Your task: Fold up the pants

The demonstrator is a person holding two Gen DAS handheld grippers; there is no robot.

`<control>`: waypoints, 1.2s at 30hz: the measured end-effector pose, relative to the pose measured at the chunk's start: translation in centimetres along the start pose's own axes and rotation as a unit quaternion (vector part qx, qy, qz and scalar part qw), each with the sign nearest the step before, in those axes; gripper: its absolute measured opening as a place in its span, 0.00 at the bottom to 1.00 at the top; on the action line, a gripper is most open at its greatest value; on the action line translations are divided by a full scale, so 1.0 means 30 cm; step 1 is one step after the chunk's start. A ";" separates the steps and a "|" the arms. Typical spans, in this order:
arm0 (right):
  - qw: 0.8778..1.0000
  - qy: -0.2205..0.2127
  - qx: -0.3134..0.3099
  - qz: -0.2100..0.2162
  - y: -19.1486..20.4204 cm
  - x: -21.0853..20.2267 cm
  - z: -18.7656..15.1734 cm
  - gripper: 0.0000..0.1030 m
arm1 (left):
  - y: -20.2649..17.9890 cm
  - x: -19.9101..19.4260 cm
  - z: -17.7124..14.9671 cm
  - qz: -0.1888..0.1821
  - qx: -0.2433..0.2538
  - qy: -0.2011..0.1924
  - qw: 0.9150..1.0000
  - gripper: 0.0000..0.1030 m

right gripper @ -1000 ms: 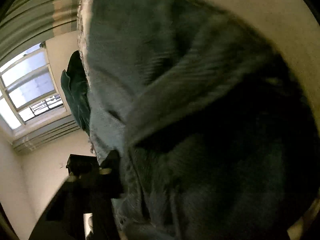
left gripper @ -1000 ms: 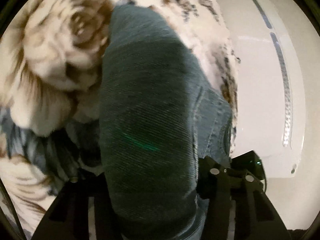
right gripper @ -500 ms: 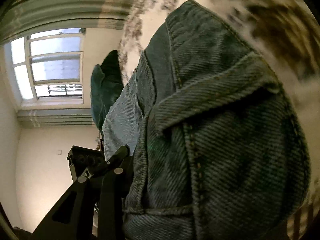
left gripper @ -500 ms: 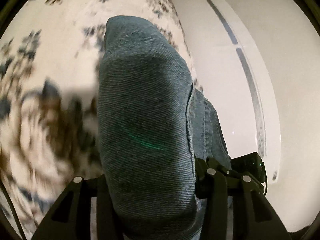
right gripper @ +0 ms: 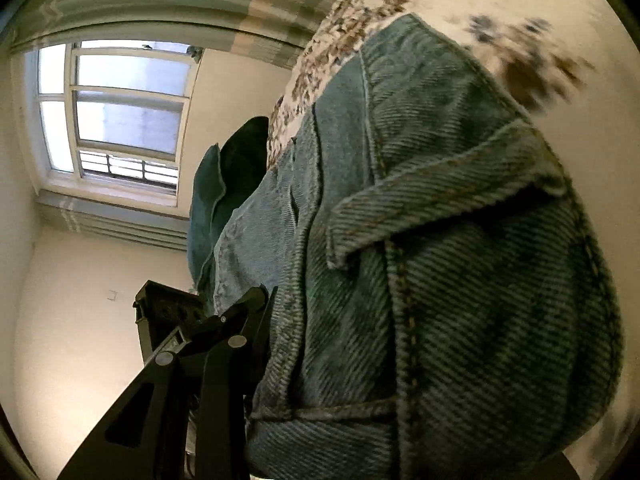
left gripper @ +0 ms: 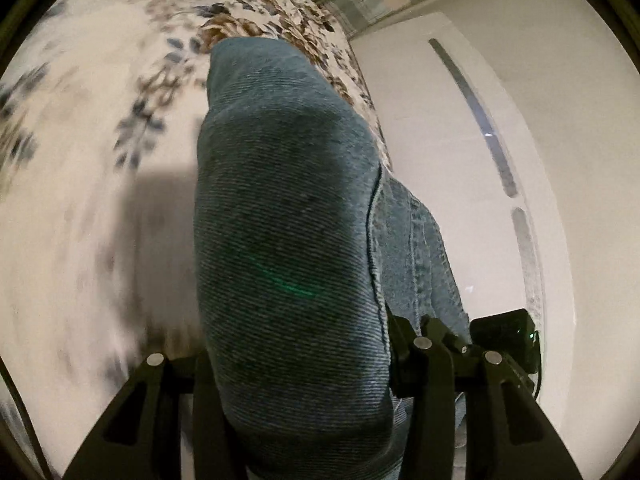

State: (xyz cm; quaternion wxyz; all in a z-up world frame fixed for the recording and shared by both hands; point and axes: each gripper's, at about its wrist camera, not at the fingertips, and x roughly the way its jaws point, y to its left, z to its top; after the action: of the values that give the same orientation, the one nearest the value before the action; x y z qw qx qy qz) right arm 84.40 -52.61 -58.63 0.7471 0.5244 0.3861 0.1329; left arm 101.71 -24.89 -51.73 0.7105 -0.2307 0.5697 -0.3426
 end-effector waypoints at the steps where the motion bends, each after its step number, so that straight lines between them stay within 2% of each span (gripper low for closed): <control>1: 1.000 -0.002 0.000 0.001 -0.006 0.037 0.060 0.34 | 0.009 0.029 0.060 0.005 0.005 0.001 1.000 0.41; 3: 1.000 -0.005 -0.008 -0.003 -0.025 0.119 0.175 0.34 | 0.053 0.091 0.173 0.008 0.005 0.000 1.000 0.41; 7: 1.000 -0.013 -0.004 0.002 -0.104 0.284 0.375 0.34 | 0.138 0.211 0.283 0.017 0.000 0.005 1.000 0.42; 9: 1.000 -0.008 0.008 -0.014 -0.169 0.360 0.434 0.34 | 0.213 0.292 0.297 0.039 -0.019 0.035 0.998 0.44; 11: 0.999 0.016 0.023 -0.045 -0.218 0.448 0.479 0.36 | 0.275 0.349 0.264 0.070 -0.026 0.063 0.995 0.53; 12: 0.997 0.032 0.033 -0.065 -0.258 0.483 0.480 0.42 | 0.304 0.365 0.249 0.072 -0.030 0.067 0.995 0.62; 13: 0.994 0.044 0.040 -0.091 -0.297 0.510 0.484 0.47 | 0.324 0.368 0.238 0.058 -0.034 0.064 0.996 0.66; 15: 0.995 0.046 0.045 -0.082 -0.340 0.509 0.488 0.61 | 0.346 0.356 0.220 0.034 -0.047 0.056 0.997 0.69; 16: 0.995 0.048 0.051 -0.078 -0.354 0.498 0.479 0.63 | 0.342 0.353 0.220 0.038 -0.049 0.057 0.996 0.69; 17: 0.994 0.052 0.052 -0.080 -0.353 0.491 0.482 0.64 | 0.326 0.342 0.217 0.049 -0.051 0.059 0.996 0.69; 18: 0.993 0.053 0.046 -0.093 -0.351 0.474 0.474 0.70 | 0.307 0.330 0.215 0.065 -0.050 0.059 0.995 0.69; 19: 0.990 0.057 0.034 -0.122 -0.328 0.465 0.482 0.73 | 0.276 0.308 0.212 0.091 -0.048 0.057 0.993 0.69; 20: 0.987 0.061 0.023 -0.144 -0.299 0.462 0.495 0.81 | 0.234 0.278 0.205 0.120 -0.034 0.047 0.991 0.69; 21: 0.982 0.061 0.002 -0.179 -0.266 0.444 0.500 0.88 | 0.186 0.247 0.196 0.157 -0.012 0.031 0.987 0.69; 23: 0.963 0.056 -0.055 -0.257 -0.168 0.408 0.495 0.89 | 0.074 0.168 0.134 0.215 0.032 -0.007 0.976 0.75; 24: 0.950 0.054 -0.082 -0.296 -0.116 0.389 0.485 0.90 | 0.004 0.127 0.096 0.260 0.059 -0.026 0.964 0.89; 25: 0.941 0.049 -0.100 -0.320 -0.078 0.375 0.476 0.90 | -0.019 0.113 0.086 0.276 0.068 -0.033 0.958 0.96; 26: 0.928 0.037 -0.127 -0.347 -0.027 0.345 0.454 0.90 | -0.077 0.079 0.043 0.295 0.080 -0.038 0.951 0.96; 28: 0.904 0.014 -0.173 -0.391 0.089 0.293 0.405 0.90 | -0.110 0.039 0.004 0.319 0.089 -0.039 0.943 0.96; 30: 0.886 -0.001 -0.212 -0.413 0.210 0.238 0.369 0.91 | -0.179 -0.027 -0.066 0.350 0.100 -0.044 0.930 0.96; 32: 0.878 -0.011 -0.229 -0.421 0.302 0.139 0.268 0.91 | -0.238 -0.094 -0.099 0.369 0.104 -0.056 0.922 0.96; 34: 0.869 -0.032 -0.240 -0.432 0.397 0.016 0.184 0.91 | -0.295 -0.150 -0.133 0.364 0.104 -0.066 0.923 0.96; 36: 0.864 -0.047 -0.250 -0.435 0.477 -0.105 0.107 0.91 | -0.378 -0.215 -0.194 0.373 0.112 -0.074 0.918 0.97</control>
State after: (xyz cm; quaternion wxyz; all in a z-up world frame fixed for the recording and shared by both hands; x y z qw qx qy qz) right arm 87.56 -50.75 -44.08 0.8524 0.1047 0.4931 -0.1389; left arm 92.78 -27.15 -40.81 0.8482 0.0544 0.5180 -0.0960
